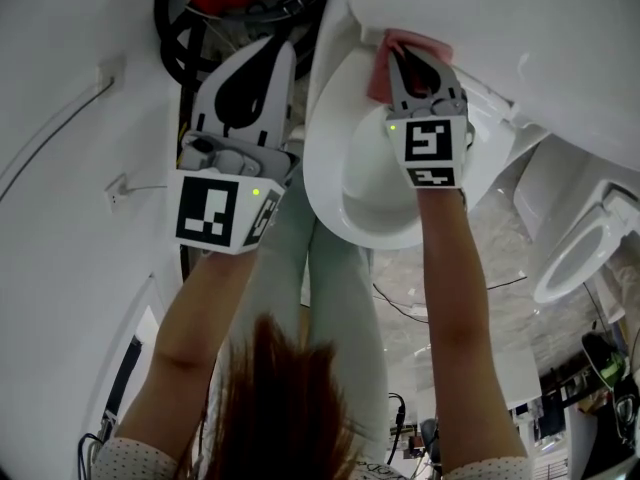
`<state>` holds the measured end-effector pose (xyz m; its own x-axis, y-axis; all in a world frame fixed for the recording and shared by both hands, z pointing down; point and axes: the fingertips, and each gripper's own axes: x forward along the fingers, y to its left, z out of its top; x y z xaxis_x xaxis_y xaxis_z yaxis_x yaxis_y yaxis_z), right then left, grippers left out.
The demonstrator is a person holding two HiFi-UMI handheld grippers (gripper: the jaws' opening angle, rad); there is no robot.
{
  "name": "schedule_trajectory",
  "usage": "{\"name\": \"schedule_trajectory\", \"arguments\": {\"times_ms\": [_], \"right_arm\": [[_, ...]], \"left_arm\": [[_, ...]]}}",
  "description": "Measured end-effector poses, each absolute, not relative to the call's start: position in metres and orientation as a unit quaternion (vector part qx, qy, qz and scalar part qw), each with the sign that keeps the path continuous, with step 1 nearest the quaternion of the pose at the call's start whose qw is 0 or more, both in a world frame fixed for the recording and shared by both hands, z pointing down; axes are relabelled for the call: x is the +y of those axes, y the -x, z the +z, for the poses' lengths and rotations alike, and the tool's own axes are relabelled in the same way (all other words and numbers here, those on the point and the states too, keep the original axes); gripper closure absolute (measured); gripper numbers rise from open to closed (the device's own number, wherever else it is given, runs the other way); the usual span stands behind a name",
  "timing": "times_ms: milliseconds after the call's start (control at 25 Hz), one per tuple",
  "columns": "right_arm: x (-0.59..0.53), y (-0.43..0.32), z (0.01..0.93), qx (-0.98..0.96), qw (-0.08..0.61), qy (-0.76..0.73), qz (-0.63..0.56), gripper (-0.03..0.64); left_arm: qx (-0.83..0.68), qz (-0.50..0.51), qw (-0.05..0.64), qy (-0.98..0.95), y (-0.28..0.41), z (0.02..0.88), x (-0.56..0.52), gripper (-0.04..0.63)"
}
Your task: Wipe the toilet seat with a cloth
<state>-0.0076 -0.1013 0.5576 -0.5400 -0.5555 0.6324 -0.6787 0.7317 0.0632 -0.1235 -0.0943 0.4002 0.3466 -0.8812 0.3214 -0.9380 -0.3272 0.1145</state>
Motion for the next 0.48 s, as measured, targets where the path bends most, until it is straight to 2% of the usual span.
{"name": "schedule_trajectory", "arguments": {"times_ms": [480], "right_arm": [[-0.101,0.002,0.558,-0.879,0.325,-0.33,0.112,0.578]], "left_arm": [[-0.552,0.101,0.142,-0.815,0.112,0.399,-0.094,0.592]]}}
